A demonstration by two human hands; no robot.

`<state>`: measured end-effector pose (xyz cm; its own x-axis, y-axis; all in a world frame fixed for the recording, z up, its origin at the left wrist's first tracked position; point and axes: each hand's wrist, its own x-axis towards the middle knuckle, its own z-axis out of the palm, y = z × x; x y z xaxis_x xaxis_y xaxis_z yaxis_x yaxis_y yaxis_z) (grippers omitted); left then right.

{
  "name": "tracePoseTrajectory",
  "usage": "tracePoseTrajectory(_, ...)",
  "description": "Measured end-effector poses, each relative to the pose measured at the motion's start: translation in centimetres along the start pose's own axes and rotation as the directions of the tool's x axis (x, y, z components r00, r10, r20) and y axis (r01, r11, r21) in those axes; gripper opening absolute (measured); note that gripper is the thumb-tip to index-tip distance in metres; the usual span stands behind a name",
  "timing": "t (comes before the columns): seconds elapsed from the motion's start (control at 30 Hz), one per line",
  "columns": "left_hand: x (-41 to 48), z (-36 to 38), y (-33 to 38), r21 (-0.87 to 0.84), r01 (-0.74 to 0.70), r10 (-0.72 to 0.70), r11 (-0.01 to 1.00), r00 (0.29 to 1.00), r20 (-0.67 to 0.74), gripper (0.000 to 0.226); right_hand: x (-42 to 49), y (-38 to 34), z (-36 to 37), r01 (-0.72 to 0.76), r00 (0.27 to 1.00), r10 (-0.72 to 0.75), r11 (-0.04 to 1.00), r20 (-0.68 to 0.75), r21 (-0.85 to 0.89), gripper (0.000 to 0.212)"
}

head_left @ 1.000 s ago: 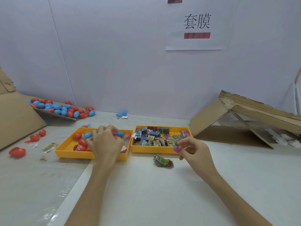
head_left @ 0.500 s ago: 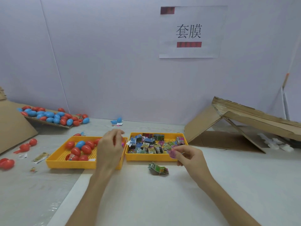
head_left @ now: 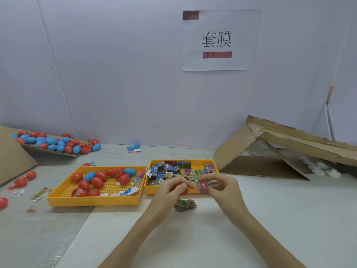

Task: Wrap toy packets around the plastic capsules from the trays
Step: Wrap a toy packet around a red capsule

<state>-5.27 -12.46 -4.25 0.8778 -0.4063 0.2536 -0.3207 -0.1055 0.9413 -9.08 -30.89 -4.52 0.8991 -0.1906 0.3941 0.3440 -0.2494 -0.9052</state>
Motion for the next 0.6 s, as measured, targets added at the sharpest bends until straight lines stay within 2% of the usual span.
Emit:
tracePoseTrajectory(0.07,0.08,-0.16,-0.01,0.034,-0.049,0.050,0.998,0.999,-0.009,0.019,-0.06,-0.14,-0.04,0.032,0.999,-0.032,0.999,-0.026,-0.002,0.047)
tracePoseTrajectory(0.27,0.04,-0.33,-0.42,0.062,-0.090,0.090,0.994,0.996,-0.002,0.024,-0.46,-0.54,0.16,0.132,0.989,-0.136,0.989,-0.056,-0.065,0.038)
tracePoseTrajectory(0.4,0.10,-0.33,-0.50,0.074,-0.114,0.113,0.991,0.993,0.016,0.008,-0.67,-0.78,0.37,0.170,0.983,-0.176,0.979,-0.048,-0.109,0.037)
tracePoseTrajectory(0.6,-0.14,-0.23,-0.08,0.084,-0.109,0.104,0.990,0.993,0.057,0.012,-0.88,-0.93,0.40,0.207,0.976,-0.215,0.966,-0.040,-0.155,0.041)
